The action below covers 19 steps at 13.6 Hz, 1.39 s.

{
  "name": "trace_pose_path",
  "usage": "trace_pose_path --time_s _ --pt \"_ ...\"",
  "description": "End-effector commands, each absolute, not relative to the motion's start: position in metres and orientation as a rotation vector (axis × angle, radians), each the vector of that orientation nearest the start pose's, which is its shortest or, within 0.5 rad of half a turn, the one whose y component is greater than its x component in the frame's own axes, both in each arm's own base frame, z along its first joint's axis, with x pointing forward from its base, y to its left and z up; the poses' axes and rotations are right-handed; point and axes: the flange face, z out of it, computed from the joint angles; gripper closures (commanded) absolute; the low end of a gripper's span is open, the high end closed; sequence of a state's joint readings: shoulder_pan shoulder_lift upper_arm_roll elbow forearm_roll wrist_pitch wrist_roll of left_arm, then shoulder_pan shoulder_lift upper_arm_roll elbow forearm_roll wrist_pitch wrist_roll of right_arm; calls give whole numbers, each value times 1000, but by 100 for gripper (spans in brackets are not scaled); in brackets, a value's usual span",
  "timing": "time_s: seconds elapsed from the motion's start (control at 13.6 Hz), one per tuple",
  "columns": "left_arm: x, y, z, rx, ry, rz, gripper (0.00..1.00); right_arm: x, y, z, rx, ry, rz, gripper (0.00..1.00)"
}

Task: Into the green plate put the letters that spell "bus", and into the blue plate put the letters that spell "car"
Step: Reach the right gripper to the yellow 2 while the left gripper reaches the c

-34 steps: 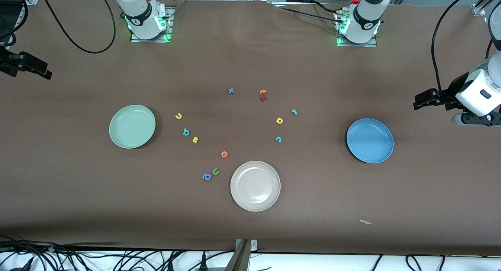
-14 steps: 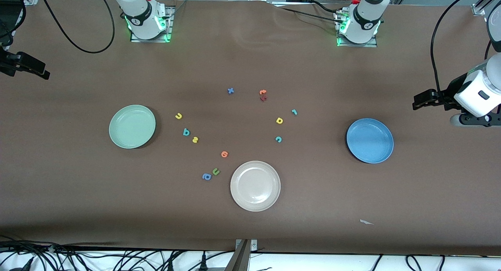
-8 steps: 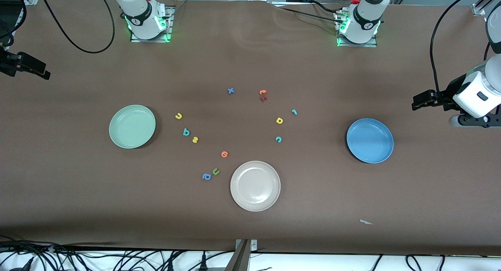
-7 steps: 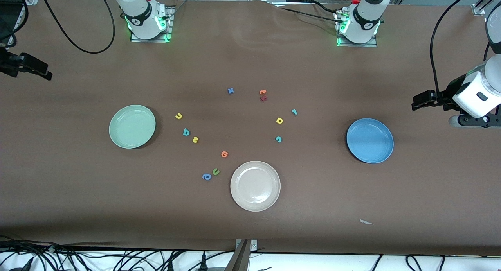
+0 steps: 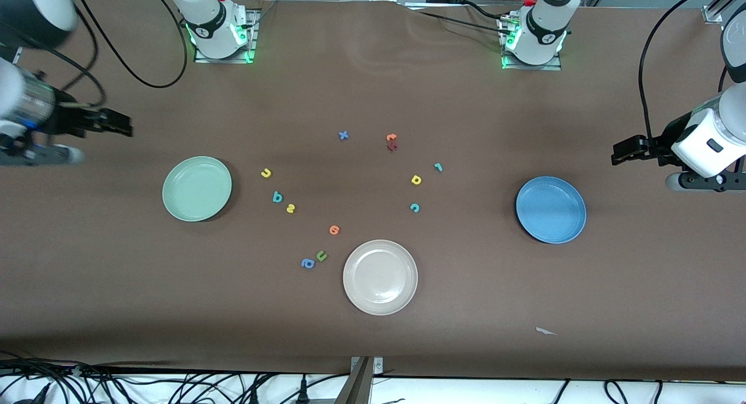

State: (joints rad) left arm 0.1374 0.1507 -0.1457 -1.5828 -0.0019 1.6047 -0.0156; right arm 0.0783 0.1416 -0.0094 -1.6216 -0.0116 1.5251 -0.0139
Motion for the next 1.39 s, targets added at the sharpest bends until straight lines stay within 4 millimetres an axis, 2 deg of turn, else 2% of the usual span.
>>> trace_pose_path --time_s 0.0,0.07,0.15,0.22,0.37,0.51,0.59,0.66,0.73,0.81,0.88,1.03,1.1,1.17,1.25,1.32 --pt "593 -6 533 -3153 0 199 0 589 81 485 -3119 -215 376 0" --pt "593 -19 529 -3155 33 194 0 593 95 477 -3122 -244 333 0" --pt "593 -26 525 -3156 43 191 0 597 117 464 -3132 -237 304 0" --pt "593 -36 520 -3157 36 194 0 603 133 446 -3144 -170 287 0" --pt "591 -63 511 -3159 41 194 0 605 190 411 -3166 -90 211 0" --pt "588 -96 495 -3163 23 200 0 607 227 378 -3175 31 165 0" --pt "585 -114 485 -3165 10 208 0 609 238 361 -3174 65 145 0" --pt "585 -125 476 -3168 10 216 0 612 246 338 -3172 118 133 0" --pt "584 -137 470 -3171 21 222 0 608 267 315 -3177 146 131 0" --pt "582 -157 461 -3179 0 222 0 608 275 296 -3172 192 114 1" --pt "583 -172 452 -3188 -48 214 0 609 279 280 -3162 230 85 6" --pt "578 -214 430 -3201 -74 216 0 610 279 247 -3149 254 48 23" --pt "573 -236 419 -3200 -88 210 0 609 279 236 -3145 263 39 28" --pt "569 -249 408 -3205 -119 194 0 608 279 220 -3150 264 54 29" --pt "565 -260 399 -3214 -127 179 0 603 287 214 -3152 242 52 35" --pt "561 -275 389 -3222 -135 171 0 602 289 212 -3150 239 51 35"
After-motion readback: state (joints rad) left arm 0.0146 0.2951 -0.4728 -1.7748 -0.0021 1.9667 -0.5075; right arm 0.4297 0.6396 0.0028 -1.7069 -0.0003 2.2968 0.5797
